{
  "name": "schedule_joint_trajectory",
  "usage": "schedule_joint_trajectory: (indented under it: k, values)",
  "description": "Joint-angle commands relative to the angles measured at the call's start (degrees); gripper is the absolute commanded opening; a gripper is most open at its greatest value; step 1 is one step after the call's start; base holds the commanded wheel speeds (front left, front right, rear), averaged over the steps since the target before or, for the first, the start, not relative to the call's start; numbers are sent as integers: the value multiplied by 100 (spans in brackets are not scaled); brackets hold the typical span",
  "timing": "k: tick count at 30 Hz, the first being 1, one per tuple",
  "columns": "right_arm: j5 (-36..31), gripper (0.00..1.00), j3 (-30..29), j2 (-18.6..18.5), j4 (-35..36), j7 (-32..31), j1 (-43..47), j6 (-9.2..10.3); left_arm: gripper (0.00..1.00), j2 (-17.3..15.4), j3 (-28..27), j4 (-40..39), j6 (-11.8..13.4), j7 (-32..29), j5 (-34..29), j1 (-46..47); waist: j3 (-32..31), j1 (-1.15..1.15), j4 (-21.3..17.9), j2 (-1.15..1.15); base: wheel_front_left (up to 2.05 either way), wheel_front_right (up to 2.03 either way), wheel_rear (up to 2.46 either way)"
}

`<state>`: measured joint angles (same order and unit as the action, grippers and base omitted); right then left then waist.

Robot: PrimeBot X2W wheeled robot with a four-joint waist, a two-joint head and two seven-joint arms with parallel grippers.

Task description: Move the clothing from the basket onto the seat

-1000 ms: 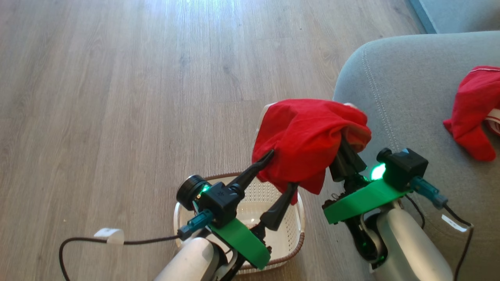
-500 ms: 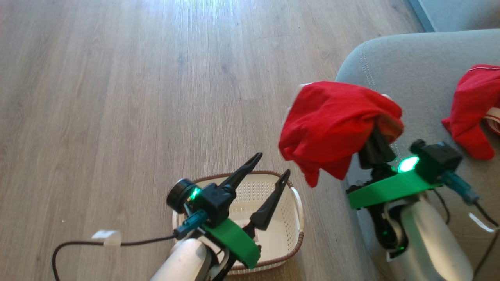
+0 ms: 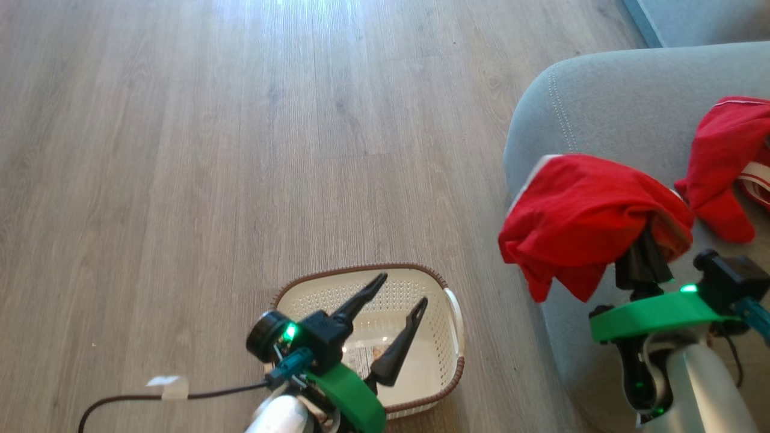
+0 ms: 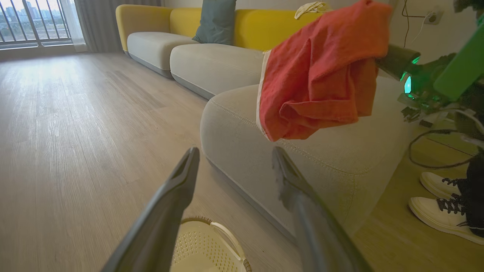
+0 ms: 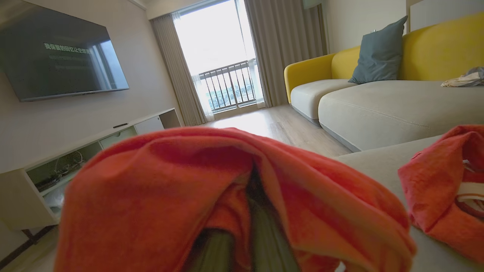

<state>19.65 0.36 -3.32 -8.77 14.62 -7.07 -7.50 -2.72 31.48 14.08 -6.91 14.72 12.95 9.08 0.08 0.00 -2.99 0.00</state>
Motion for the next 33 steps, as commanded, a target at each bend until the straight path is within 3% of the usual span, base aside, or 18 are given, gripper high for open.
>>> schedule_joint_trajectory:
  k: [1,12,33]
  values:
    - [-20,0,61,44,148,38,-66,1,100,-16,-186,-84,-29,28,-25,93,3,0,-9,0,0,0,0]
    - [39,0,-271,44,24,38,73,1,100,-16,-116,193,-56,28,150,-26,32,0,-67,0,0,0,0]
    - [95,0,-295,44,-14,38,38,1,100,-25,-109,267,-58,28,134,-7,30,0,-84,0,0,0,0]
